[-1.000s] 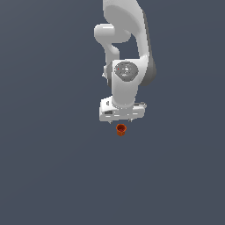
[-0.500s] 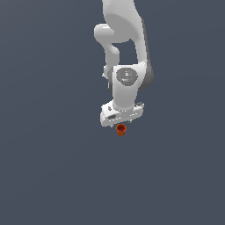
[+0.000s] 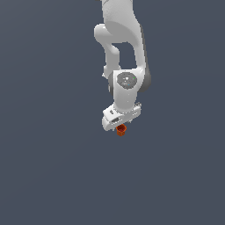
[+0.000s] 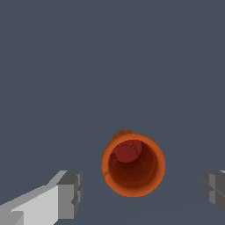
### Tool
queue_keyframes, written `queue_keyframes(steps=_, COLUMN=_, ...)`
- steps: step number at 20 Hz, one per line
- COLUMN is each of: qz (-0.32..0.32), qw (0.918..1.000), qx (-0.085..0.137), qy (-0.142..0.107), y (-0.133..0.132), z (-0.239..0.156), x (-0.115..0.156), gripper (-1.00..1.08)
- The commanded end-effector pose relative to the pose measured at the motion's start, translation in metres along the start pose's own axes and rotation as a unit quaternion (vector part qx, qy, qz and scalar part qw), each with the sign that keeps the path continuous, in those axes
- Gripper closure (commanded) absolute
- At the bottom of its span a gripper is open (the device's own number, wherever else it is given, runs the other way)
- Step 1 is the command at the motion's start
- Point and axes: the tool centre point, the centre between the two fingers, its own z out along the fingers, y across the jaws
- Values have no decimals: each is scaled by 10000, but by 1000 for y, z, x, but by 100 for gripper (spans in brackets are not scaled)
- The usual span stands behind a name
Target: Pick up the object and move it to a goal position.
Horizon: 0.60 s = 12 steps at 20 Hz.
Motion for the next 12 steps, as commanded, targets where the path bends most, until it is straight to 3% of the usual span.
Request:
queue_keyframes(steps=1, qz=-140, qw=9999, qx=-8, qy=22, y=-1, z=3, x=0, gripper=-92)
queue_keyframes(steps=12, qz=-216, qw=9998, qx=-11, qy=31, y=-2, z=13, x=-1, gripper=-92)
